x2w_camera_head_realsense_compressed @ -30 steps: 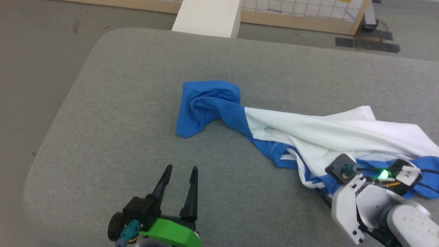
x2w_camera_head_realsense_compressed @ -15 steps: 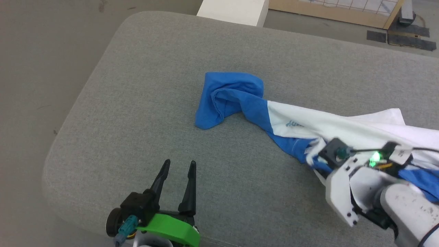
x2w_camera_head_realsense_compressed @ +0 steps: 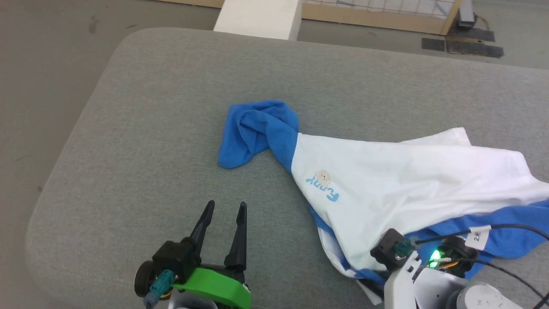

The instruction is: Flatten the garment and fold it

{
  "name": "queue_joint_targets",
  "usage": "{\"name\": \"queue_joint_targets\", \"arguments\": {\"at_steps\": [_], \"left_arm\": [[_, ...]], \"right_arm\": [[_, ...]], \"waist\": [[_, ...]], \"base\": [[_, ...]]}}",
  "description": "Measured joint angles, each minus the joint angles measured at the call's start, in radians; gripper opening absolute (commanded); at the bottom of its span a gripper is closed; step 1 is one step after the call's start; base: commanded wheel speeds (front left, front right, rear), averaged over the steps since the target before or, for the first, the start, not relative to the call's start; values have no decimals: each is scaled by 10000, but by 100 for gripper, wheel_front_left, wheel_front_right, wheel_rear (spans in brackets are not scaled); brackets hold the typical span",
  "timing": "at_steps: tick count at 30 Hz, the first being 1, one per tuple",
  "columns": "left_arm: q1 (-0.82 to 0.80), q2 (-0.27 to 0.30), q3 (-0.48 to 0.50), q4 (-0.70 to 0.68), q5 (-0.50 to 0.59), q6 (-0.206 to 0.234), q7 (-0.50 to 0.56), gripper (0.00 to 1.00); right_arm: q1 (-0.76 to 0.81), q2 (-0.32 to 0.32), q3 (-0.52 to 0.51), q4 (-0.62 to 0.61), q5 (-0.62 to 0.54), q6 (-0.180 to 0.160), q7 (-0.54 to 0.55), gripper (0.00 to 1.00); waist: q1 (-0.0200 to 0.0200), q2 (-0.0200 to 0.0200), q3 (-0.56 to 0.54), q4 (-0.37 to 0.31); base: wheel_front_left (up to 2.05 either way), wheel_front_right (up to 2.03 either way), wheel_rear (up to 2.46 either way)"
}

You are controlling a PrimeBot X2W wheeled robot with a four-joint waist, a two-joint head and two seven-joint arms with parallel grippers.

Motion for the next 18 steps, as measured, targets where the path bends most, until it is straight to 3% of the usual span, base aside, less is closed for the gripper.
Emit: {"name": "queue_joint_targets", "arguments": {"at_steps": [1, 2, 8, 13, 18], "left_arm": [[-3, 0, 8, 19, 0, -4, 0, 100], [-3, -4, 21, 35, 0, -4, 0, 100], [12, 23, 222, 33, 27, 0, 0, 100], [95, 38, 311, -98, 31, 6, 0, 100], [233, 81, 320, -127, 35, 6, 0, 100]], "right_arm": [[7, -6, -13, 146, -267, 0, -217, 95], [5, 44, -121, 288, -483, 2, -449, 100], [27, 1051, -1674, 376, -669, 2, -1553, 100], [743, 2084, -4008, -73, -1419, 0, -2694, 100], [2228, 2341, -5877, -153, -2619, 2, -2004, 100]], "waist": [[0, 0, 6, -51], [0, 0, 11, -99], [0, 0, -74, -406], [0, 0, -176, -651], [0, 0, -243, -860]], "base": [[0, 0, 0], [0, 0, 0], [0, 0, 0], [0, 0, 0], [0, 0, 0]]}}
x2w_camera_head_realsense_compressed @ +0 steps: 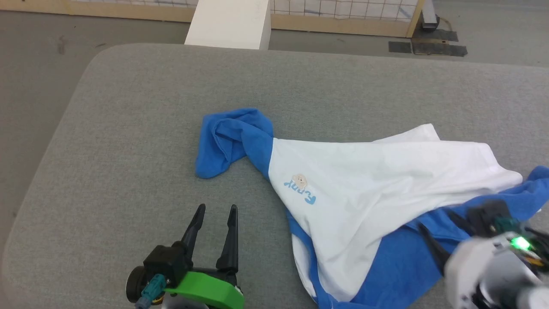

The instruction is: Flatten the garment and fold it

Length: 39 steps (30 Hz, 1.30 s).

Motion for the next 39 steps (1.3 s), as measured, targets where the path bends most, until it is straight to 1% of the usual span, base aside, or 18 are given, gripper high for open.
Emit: {"name": "queue_joint_targets", "arguments": {"at_steps": [1, 2, 5, 10, 14, 16, 17, 20, 22, 25, 27, 30, 32, 34, 36, 39], "left_arm": [[4, 13, -25, -27, 27, 0, 0, 100], [3, 15, -29, -36, 27, -4, 0, 100], [1, 21, -65, -40, 33, -10, 0, 100], [-6, 54, -140, -10, 56, -44, 4, 100], [-23, 100, -205, -6, 65, -73, 63, 100], [-26, 113, -230, -17, 67, -71, 73, 100], [-24, 132, -234, -44, 65, -67, 90, 100], [-22, 165, -224, -96, 65, -19, 90, 100], [-16, 169, -188, -130, 65, 21, 90, 100], [-16, 173, -151, -192, 50, 96, 86, 100], [-16, 171, -125, -215, 46, 109, 81, 100], [-18, 167, -100, -244, 19, 140, 77, 100], [-23, 163, -88, -251, 19, 151, 73, 100], [-28, 155, -94, -255, 19, 153, 48, 100], [-31, 159, -98, -255, 19, 151, 48, 100], [-41, 182, -117, -242, 19, 140, 48, 100]], "right_arm": [[829, -96, -819, -121, -529, -2, 805, 100], [981, -94, -1028, -144, -642, -4, 968, 100], [1076, -132, -1210, -65, -940, -2, 1078, 100], [887, -115, -1078, 924, -1195, 0, 1110, 100], [322, -159, -619, 2196, -1256, 0, 1475, 100], [-56, -224, -456, 2708, -1246, 0, 1484, 100], [-578, -230, -403, 3290, -1198, 2, 1381, 0], [-852, -244, -403, 3490, -1101, 2, 1246, 0], [-887, -297, -407, 3405, -949, 2, 1231, 0], [-835, -368, -644, 2894, -738, 2, 1152, 0], [-783, -483, -1020, 2282, -702, 2, 1114, 0], [-597, -548, -1839, 1269, -692, 2, 1026, 0], [-340, -397, -2581, 596, -706, 2, 1024, 0], [68, -178, -3534, 17, -828, 2, 1072, 0], [465, -98, -4295, -261, -1110, 2, 1070, 0], [825, -27, -5273, -190, -1651, 0, 780, 0]], "waist": [[0, 0, 18, -14], [0, 0, 38, -7], [0, 0, 100, 43], [0, 0, 181, 251], [0, 0, 222, 481], [0, 0, 226, 607], [0, 0, 222, 727], [0, 0, 244, 723], [0, 0, 259, 661], [0, 0, 281, 506], [0, 0, 305, 357], [0, 0, 356, 127], [1, 0, 400, -12], [0, 0, 459, -135], [0, 0, 520, -213], [0, 0, 604, -286]], "base": [[0, 0, 0], [0, 0, 0], [0, 0, 0], [0, 0, 0], [0, 0, 0], [0, 0, 0], [0, 0, 0], [0, 0, 0], [0, 0, 0], [0, 0, 0], [0, 0, 0], [0, 0, 0], [0, 0, 0], [0, 0, 0], [0, 0, 0], [0, 0, 0]]}}
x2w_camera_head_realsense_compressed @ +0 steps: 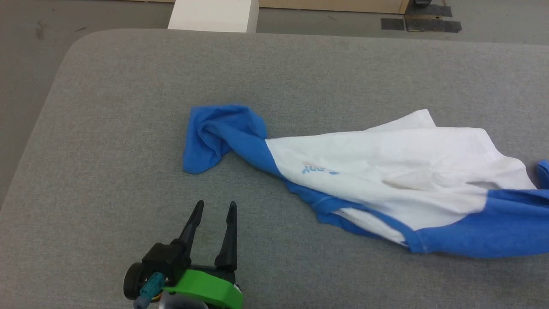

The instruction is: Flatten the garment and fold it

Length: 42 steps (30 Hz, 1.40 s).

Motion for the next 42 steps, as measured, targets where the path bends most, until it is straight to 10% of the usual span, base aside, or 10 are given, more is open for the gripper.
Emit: {"name": "queue_joint_targets", "arguments": {"at_steps": [5, 6, 7, 8, 14, 20, 27, 42], "left_arm": [[-10, 127, -36, 19, 2, -2, 42, 100], [-10, 151, -52, 17, 2, -2, 61, 100], [-10, 165, -67, 15, 2, -2, 115, 100], [-10, 174, -88, 12, 2, -2, 140, 100], [-5, 199, -113, -86, -4, 4, 194, 100], [-96, 238, -65, -1237, -224, -61, 153, 100], [-2508, 696, -780, -1507, 391, -736, 1498, 100], [-7342, 314, -3509, 3942, 777, -1471, 4146, 100]], "right_arm": [[-165, 261, -679, 1381, -800, 2, -1057, 0], [-327, 424, -750, 1770, -972, 0, -1189, 15], [-443, 527, -723, 2061, -1104, 0, -1279, 85], [-576, 648, -658, 2347, -1183, 2, -1440, 100], [-1278, 1411, -261, 2750, -913, 2, -2251, 100], [-840, 2708, 117, -616, -88, 0, -3611, 100], [405, 2842, 1158, -1323, 1039, 0, -4861, 100], [500, 2849, 2224, -640, 1200, 0, -5649, 100]], "waist": [[0, 0, 3, -7], [0, 0, -10, -11], [0, 0, -20, -14], [0, 0, -32, -14], [0, 0, -123, -56], [0, 0, -233, -372], [0, 0, -74, -932], [0, 0, 972, -1964]], "base": [[0, 0, 0], [0, 0, 0], [0, 0, 0], [0, 0, 0], [0, 0, 0], [0, 0, 0], [0, 0, 0], [0, 0, 0]]}}
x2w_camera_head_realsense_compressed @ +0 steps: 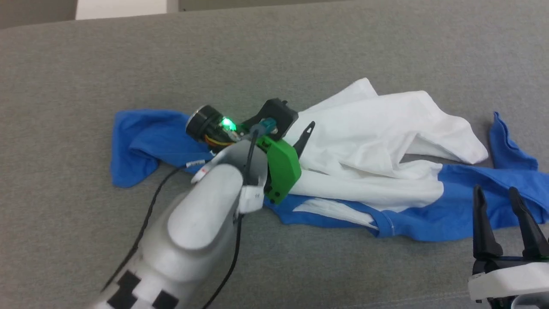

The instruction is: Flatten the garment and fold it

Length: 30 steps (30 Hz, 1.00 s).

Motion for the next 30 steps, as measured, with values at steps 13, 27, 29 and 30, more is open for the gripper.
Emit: {"name": "queue_joint_targets", "arguments": {"at_steps": [13, 27, 29, 30], "left_arm": [[-2590, -105, -1455, 3593, -320, -44, 2642, 62], [-3524, 293, 219, 2801, -2840, 19, 1442, 0], [-3816, 826, 514, 2625, -2853, 240, 1367, 0], [-3878, 1106, 736, 2564, -2861, 451, 1264, 0]], "right_arm": [[-375, 0, 301, -128, 75, 0, 31, 100], [-577, 0, 165, -276, 58, -2, 151, 100], [-634, 0, 148, -307, 58, 0, 150, 100], [-666, 0, 132, -307, 59, 0, 148, 100]], "waist": [[0, 0, 1199, -693], [3, 0, 1178, -49], [3, 0, 1246, -40], [3, 0, 1296, -49]], "base": [[0, 0, 0], [0, 0, 0], [0, 0, 0], [0, 0, 0]]}}
